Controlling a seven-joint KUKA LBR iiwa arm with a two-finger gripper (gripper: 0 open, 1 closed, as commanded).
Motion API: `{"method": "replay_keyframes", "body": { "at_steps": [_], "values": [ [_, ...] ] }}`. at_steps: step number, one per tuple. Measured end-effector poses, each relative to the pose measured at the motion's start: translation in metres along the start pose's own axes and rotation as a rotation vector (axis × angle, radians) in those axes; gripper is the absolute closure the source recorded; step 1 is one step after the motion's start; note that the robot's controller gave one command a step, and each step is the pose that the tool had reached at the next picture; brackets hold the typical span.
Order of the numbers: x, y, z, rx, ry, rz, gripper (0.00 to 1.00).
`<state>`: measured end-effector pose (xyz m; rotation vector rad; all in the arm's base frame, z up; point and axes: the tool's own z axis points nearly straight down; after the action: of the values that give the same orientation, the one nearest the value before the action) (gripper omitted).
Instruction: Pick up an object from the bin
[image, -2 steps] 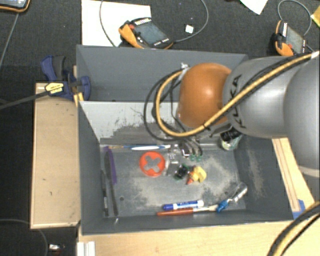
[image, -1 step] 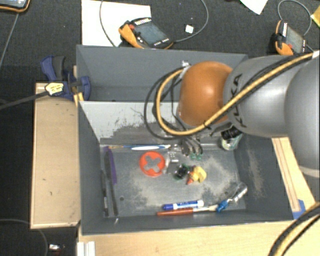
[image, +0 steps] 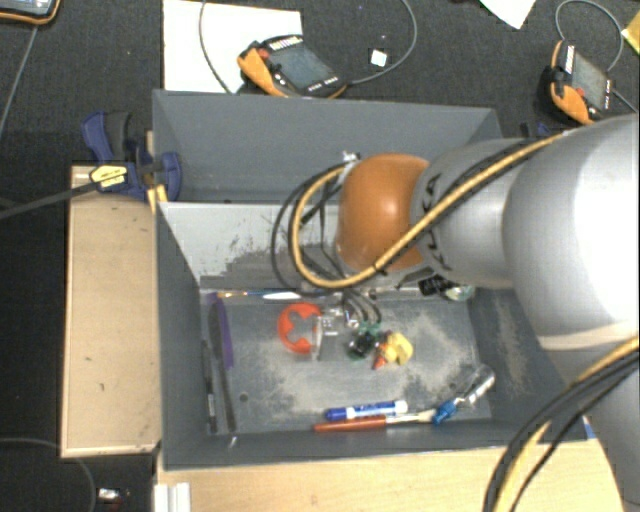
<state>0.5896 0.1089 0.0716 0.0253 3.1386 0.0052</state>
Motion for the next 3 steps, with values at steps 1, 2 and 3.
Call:
{"method": "replay_keyframes", "body": {
  "at_steps": [1,2,3],
  "values": [
    [0.002,0.004,-0.080,0.000,-0.011,-0.041,0.00],
    [-0.003,0.015,-0.029,0.002,0.007,0.039,0.00],
    [0.003,0.006,0.000,-0.003,-0.014,0.182,0.00]
  ]
}}
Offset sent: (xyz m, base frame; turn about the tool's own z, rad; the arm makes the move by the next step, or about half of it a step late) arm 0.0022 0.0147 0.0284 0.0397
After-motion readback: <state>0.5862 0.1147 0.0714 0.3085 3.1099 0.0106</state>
